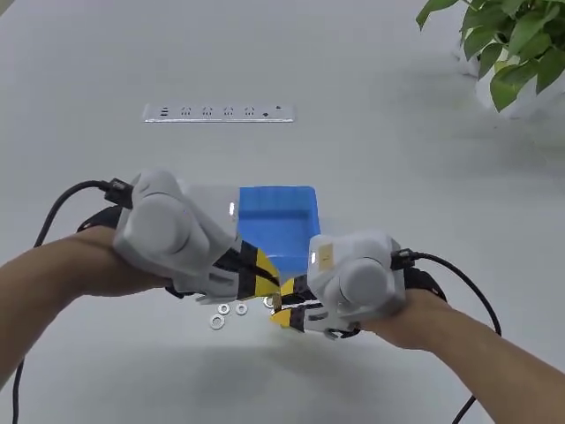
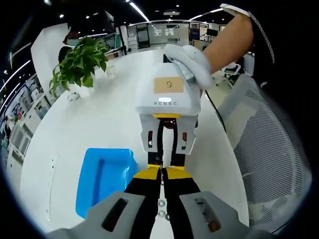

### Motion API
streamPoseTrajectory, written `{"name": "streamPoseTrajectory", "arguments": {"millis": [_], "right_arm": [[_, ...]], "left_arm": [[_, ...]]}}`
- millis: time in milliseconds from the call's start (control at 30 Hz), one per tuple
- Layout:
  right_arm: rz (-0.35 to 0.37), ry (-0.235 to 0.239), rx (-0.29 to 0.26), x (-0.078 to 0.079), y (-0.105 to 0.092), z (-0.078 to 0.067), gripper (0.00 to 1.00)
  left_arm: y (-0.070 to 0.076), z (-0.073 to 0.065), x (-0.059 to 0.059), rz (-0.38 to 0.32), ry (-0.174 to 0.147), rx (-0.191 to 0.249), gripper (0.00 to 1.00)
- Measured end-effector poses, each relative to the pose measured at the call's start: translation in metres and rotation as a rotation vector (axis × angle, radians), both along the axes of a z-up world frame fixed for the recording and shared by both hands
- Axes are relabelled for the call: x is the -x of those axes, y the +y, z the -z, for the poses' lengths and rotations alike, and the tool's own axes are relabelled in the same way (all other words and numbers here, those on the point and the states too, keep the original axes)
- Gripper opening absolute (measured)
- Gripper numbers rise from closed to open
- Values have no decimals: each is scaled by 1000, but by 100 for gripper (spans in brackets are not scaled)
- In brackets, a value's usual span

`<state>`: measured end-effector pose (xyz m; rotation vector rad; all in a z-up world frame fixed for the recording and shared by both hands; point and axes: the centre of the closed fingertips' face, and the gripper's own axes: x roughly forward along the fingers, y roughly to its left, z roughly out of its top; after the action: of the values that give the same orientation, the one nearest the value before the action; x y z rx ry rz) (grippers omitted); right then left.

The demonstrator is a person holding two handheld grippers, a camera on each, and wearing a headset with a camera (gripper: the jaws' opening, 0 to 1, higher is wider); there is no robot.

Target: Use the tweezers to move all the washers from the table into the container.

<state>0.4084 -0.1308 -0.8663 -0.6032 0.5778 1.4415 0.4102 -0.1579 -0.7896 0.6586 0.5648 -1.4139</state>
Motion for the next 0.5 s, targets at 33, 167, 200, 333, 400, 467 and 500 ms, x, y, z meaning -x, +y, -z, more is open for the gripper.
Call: {"name": "streamPoseTrajectory", "arguments": {"millis": [33, 167, 200, 333, 400, 467, 500], "right_arm": [[2, 4, -1, 0, 0, 0, 12], [13, 22, -10, 0, 0, 0, 11], [15, 26, -11, 1, 0, 0, 11], [14, 30, -9, 1, 0, 0, 11], [13, 28, -8, 1, 0, 0, 10], [12, 26, -6, 2, 0, 0, 10], [11, 25, -5, 2, 0, -1, 10]], "left_arm": [[0, 0, 0, 0, 0, 0, 6], [0, 1, 0, -1, 6, 2, 6], [0, 1, 0, 0, 6, 2, 6], [0, 0, 1, 2, 9, 3, 6], [0, 0, 1, 3, 8, 1, 6], [0, 0, 2, 3, 8, -1, 6], [0, 0, 2, 2, 9, -1, 6]]}}
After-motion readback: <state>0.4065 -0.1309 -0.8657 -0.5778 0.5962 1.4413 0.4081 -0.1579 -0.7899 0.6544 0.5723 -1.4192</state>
